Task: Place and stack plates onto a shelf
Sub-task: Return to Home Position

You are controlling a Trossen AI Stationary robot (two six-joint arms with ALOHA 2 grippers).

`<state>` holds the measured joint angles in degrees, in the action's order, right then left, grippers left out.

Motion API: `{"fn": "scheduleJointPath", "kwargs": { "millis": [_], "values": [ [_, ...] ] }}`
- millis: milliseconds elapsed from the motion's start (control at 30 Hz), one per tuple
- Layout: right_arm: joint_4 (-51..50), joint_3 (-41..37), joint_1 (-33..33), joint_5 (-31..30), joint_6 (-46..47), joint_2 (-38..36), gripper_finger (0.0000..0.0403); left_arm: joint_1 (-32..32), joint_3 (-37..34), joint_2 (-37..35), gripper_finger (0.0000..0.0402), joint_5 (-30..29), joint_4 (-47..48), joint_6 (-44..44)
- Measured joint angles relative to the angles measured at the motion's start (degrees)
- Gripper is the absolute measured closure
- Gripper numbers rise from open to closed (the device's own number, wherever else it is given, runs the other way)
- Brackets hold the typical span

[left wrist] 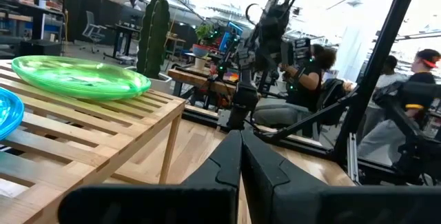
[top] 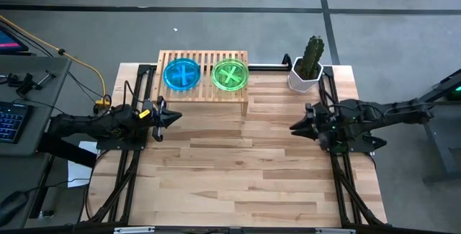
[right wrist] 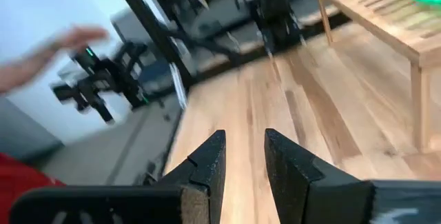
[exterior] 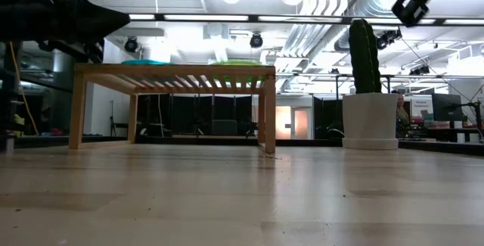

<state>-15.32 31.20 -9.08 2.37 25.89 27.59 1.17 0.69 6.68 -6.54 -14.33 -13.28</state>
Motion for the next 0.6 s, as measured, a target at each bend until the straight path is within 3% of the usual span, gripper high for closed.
{"fn": "scheduleJointPath", "kwargs": {
  "millis": [267,600],
  "values": [
    [10.91,-13.83,0.04,-0.22,-1.27,-14.91,0.0320,0.00,0.00,0.00,0.0401,-0.01,0.01,-0.02],
    [21.51,-25.08,0.04,-0.15,-2.95,-23.02,0.0320,0.00,0.00,-1.56,0.0401,-0.03,0.02,-0.03]
  ]
}}
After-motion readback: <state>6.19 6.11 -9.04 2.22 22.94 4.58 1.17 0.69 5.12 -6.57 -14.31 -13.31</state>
